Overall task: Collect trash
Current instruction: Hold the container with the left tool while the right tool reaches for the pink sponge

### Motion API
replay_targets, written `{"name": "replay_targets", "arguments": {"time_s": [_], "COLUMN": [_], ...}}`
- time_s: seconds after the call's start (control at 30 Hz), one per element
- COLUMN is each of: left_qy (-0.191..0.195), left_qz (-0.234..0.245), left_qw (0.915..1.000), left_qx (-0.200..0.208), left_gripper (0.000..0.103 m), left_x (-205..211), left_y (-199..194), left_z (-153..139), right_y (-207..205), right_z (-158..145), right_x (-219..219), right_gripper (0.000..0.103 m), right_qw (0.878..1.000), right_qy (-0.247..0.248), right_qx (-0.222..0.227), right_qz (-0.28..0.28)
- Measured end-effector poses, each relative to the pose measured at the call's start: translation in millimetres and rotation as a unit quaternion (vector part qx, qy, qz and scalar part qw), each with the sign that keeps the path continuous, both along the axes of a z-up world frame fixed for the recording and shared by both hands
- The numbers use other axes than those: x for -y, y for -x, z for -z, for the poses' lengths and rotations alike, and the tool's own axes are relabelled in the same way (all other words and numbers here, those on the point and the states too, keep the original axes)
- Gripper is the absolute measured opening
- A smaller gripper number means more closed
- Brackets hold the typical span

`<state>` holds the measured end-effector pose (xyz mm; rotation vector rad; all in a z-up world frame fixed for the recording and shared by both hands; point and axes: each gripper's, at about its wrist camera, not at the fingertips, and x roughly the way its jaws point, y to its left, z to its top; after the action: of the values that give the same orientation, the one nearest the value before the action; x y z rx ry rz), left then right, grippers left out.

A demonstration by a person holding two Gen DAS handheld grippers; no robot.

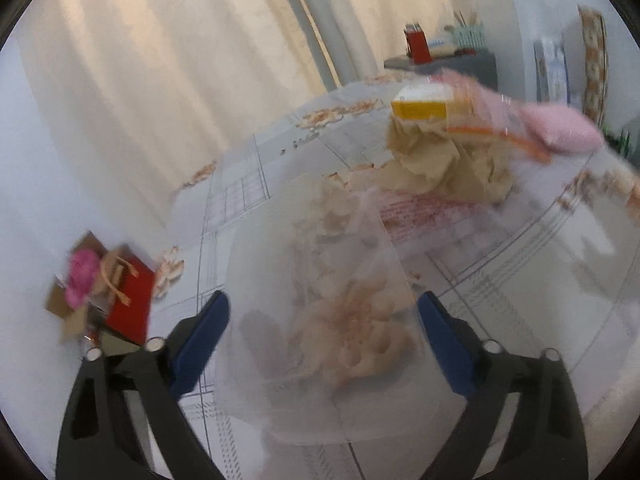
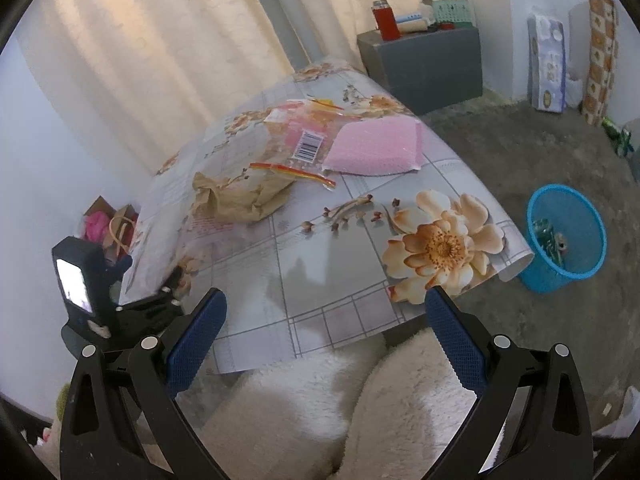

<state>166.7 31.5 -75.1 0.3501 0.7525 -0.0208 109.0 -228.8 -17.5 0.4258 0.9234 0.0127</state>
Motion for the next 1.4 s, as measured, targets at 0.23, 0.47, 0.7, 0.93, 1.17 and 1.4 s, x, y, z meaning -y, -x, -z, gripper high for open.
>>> {"name": "replay_targets", "arguments": {"time_s": [0.23, 0.47, 0.7, 0.93, 1.17, 1.4], "left_qy": [0.277, 0.439, 0.314, 0.183, 0.187, 0.199], "left_qz": [-0.051, -0.097, -0.084, -0.09, -0.106, -0.108], "left_qw": [0.9589, 0.8928, 0.9457, 0.977, 0.9732, 0.9703], "left_qx": [-0.032, -0.035, -0.003, -0.062, -0.08, -0.086], "left_gripper": [0.065, 0.061, 0.098, 0.098, 0.096, 0.088], "left_x": [-79, -130, -97, -69, -75, -84], "left_y": [-7, -12, -12, -37, -52, -45], "left_z": [-20, -17, -39, -16, 2, 10], "right_y": [-2, -3, -3, 2, -3, -42], "right_z": [3, 3, 4, 2, -4, -11], "right_x": [-1, -1, -3, -3, 14, 26], "right_gripper": [0.095, 0.095, 0.095, 0.095, 0.095, 0.095], "right_qw": [1.0, 1.0, 1.0, 1.0, 1.0, 0.994], "right_qy": [-0.009, -0.017, -0.017, -0.012, -0.003, 0.061], "right_qx": [-0.001, -0.004, -0.007, 0.0, 0.019, 0.056], "right_qz": [-0.006, -0.006, -0.006, -0.006, -0.003, -0.074]}}
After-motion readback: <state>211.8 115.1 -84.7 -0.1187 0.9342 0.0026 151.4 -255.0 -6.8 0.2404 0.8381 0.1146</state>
